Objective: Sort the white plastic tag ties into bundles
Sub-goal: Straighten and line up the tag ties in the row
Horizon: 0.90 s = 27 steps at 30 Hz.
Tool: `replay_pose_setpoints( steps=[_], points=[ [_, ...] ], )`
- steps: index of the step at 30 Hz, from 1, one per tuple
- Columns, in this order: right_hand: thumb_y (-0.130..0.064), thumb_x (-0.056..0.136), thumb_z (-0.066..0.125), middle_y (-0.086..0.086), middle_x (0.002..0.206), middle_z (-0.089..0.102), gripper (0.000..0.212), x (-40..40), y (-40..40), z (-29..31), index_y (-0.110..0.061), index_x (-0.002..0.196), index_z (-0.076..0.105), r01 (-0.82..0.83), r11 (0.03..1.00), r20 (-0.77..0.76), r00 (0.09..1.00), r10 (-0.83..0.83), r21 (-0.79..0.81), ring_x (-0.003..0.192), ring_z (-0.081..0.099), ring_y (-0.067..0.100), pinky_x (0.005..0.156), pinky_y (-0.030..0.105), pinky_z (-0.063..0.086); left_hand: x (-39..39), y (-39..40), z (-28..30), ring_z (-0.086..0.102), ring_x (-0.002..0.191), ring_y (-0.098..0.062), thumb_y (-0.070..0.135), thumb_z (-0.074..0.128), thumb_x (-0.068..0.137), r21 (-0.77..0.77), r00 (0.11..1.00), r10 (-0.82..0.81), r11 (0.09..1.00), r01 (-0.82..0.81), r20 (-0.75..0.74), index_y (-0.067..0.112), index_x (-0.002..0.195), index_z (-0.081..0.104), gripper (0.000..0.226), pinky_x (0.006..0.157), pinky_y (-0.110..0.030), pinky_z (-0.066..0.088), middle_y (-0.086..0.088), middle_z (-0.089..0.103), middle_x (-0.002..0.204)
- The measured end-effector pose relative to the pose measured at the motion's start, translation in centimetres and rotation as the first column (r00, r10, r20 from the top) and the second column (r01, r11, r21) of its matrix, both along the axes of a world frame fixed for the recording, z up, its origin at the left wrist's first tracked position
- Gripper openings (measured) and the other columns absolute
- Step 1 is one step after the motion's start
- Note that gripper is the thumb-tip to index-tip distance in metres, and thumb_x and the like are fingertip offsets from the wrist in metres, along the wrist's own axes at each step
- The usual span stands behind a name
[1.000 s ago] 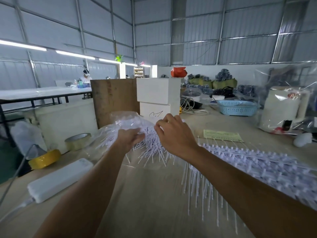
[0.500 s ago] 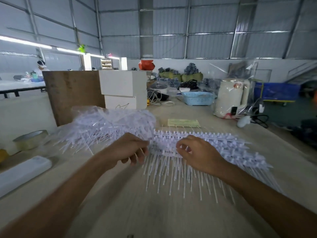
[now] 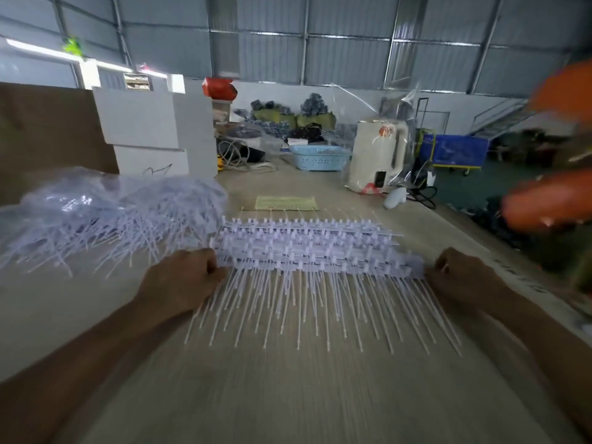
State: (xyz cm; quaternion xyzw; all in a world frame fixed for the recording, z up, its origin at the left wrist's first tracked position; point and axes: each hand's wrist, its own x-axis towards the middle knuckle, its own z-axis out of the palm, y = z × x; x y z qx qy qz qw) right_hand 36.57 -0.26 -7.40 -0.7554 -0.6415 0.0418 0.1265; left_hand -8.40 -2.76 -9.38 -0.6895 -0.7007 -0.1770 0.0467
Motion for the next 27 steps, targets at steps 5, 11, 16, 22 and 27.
replay_pose_setpoints(
  steps=[5,11,16,22,27],
  points=[
    [-0.03,0.101,0.054,0.011,0.083,0.058,0.031,0.3,0.0,0.1,-0.012,0.075,0.054,-0.074,0.997,-0.028,0.997,0.073,-0.032,0.069,0.051,0.018,0.055,0.028,0.034,0.2,0.4,-0.6,0.057,0.06,-0.004,0.046,0.057,0.097,0.086,0.983,-0.032,0.996,0.017,0.183,0.029,0.078,0.057,0.025,0.057,-0.027,0.04,0.012,0.061,0.065],
    [-0.042,0.1,0.055,0.011,0.072,0.057,0.044,-0.4,-0.3,-0.2,-0.009,0.07,0.058,-0.081,0.996,-0.091,0.993,0.078,-0.023,0.063,0.052,0.02,0.054,0.03,0.036,1.1,0.1,-0.6,0.058,0.056,-0.005,0.035,0.056,0.099,0.211,0.933,-0.077,0.977,0.001,0.352,0.023,0.081,0.057,0.022,0.055,-0.022,0.038,0.007,0.062,0.062],
    [-0.026,0.099,0.059,0.006,0.069,0.057,0.038,-0.1,-0.1,-0.5,-0.013,0.064,0.057,-0.077,0.997,-0.103,0.991,0.079,0.026,0.063,0.053,0.018,0.054,0.029,0.035,1.4,0.1,-0.6,0.057,0.065,-0.007,0.026,0.058,0.1,0.341,0.918,-0.111,0.94,-0.027,0.38,0.016,0.079,0.058,0.022,0.056,-0.024,0.034,0.001,0.061,0.07],
    [-0.014,0.099,0.056,0.005,0.076,0.069,0.024,-0.4,-0.4,0.2,-0.01,0.077,0.064,0.058,0.942,-0.452,0.886,0.104,0.33,0.068,0.06,0.02,0.066,0.034,0.046,0.7,-0.3,-0.2,0.058,0.071,-0.015,0.023,0.062,0.098,0.411,0.907,-0.161,0.911,-0.015,0.389,0.011,0.08,0.063,0.021,0.062,-0.022,0.04,-0.001,0.062,0.075],
    [-0.007,0.1,0.053,0.003,0.073,0.065,0.019,-1.4,-1.1,1.1,-0.011,0.084,0.062,0.149,0.809,-0.594,0.755,0.278,0.568,0.059,0.053,0.016,0.059,0.033,0.045,0.6,-0.2,0.0,0.055,0.071,-0.005,0.019,0.061,0.098,0.438,0.885,-0.194,0.899,-0.012,0.423,0.013,0.087,0.062,0.013,0.061,-0.025,0.038,0.004,0.061,0.079]
  ],
)
